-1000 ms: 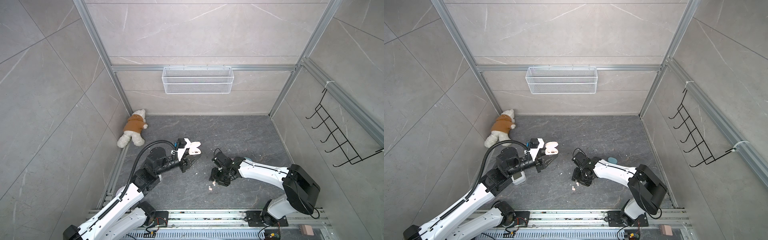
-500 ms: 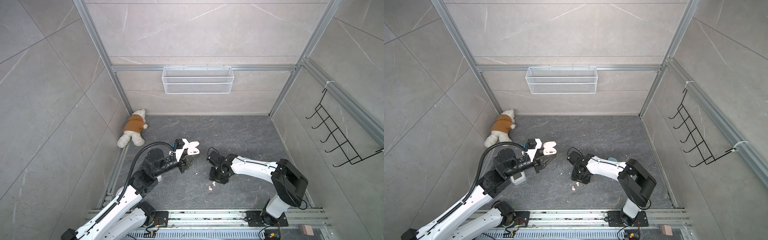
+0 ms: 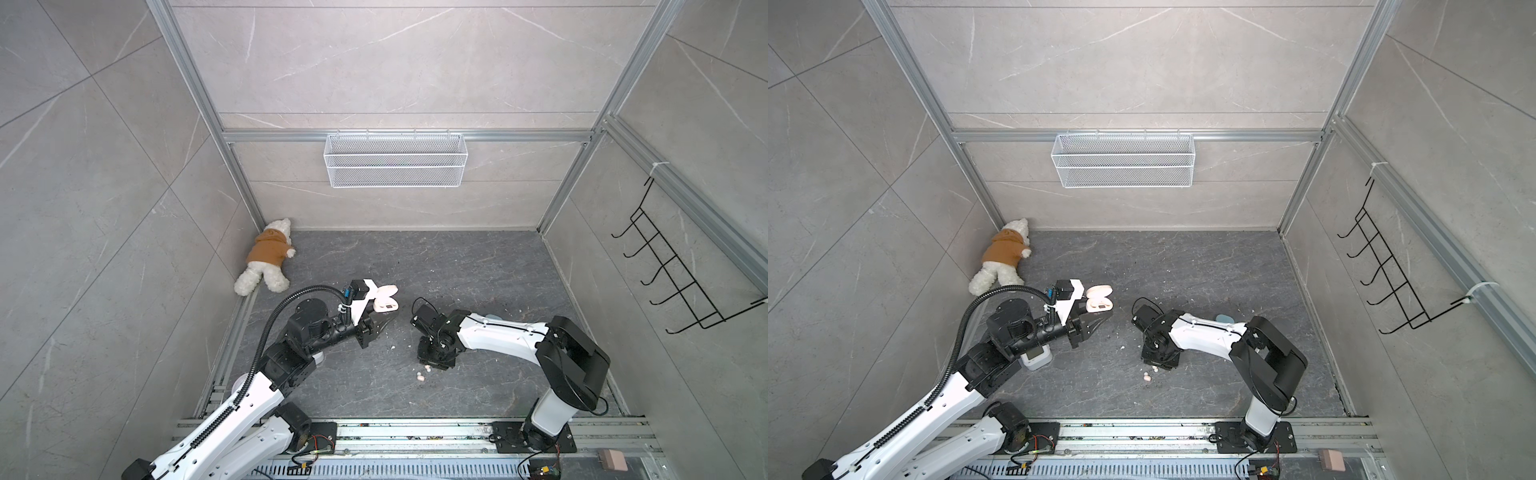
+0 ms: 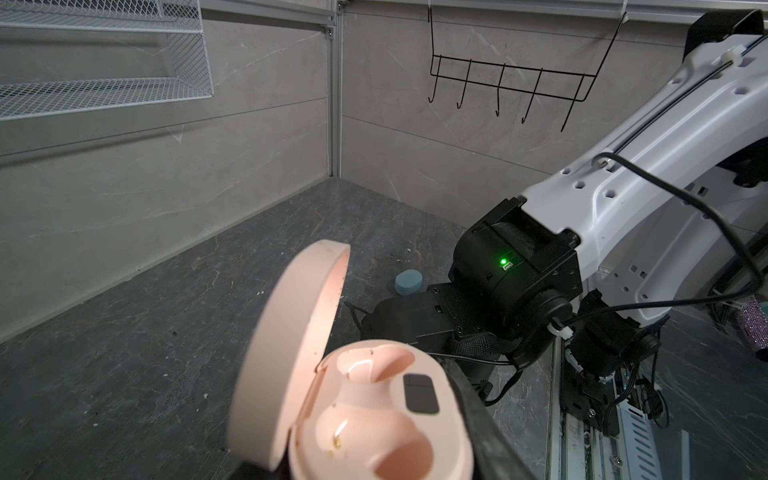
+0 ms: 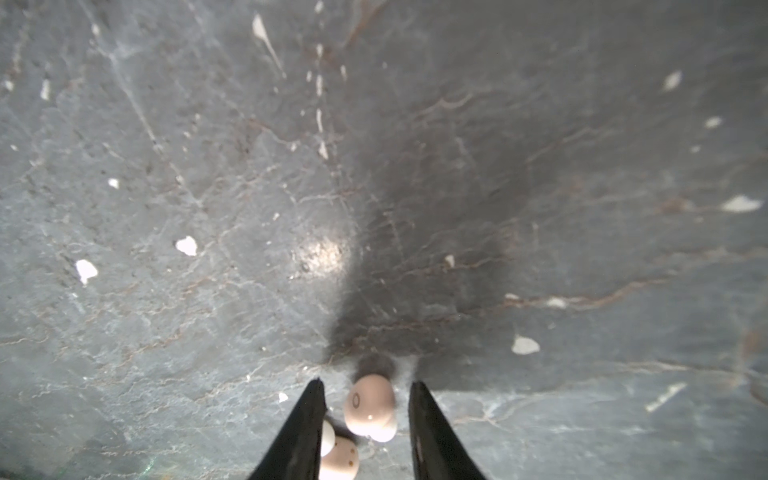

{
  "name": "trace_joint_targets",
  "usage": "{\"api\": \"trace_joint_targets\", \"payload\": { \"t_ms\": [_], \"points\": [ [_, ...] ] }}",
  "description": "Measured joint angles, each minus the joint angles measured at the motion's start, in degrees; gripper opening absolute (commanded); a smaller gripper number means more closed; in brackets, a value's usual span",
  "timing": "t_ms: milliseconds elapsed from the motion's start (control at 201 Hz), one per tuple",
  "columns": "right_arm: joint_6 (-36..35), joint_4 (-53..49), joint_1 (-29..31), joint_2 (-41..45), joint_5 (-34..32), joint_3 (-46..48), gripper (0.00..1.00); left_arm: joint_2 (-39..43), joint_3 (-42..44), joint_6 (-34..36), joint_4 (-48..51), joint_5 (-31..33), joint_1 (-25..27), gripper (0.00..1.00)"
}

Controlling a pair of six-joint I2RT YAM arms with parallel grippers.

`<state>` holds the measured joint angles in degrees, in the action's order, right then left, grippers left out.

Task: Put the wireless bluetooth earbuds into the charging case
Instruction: 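Lower the right gripper and grasp one peach earbud, then lift the peach earbud and carry it toward the open case in the left gripper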

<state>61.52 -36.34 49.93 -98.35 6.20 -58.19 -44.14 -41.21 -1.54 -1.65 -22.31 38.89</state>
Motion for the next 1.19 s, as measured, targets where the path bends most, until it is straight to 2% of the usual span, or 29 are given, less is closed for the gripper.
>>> {"api": "trace_joint_targets", "payload": {
  "t_ms": [174,577,732,961,1195],
  "points": [
    [0.44,0.20,0.33,-0.68,-0.02,0.11,0.25,1.27,0.00,0.00,0.02,0.66,0.00,0.01],
    [0.44,0.33,0.37,-0.66,-0.35,0.24,0.16,1.53,0.00,0.00,0.02,0.98,0.00,0.01],
    [0.42,0.22,0.37,0.00,-1.88,0.42,0.15,1.51,0.02,-0.02,-0.11,0.96,0.00,0.01],
    [-0.24,-0.48,0.35,4.61,-4.09,0.50,0.15,-0.50,0.02,-0.59,-2.01,0.70,0.00,0.01],
    [-4.00,-3.72,-0.55,13.53,-5.42,-0.17,0.14,-5.01,0.11,-2.32,-7.48,-0.68,0.00,0.01]
  ]
}}
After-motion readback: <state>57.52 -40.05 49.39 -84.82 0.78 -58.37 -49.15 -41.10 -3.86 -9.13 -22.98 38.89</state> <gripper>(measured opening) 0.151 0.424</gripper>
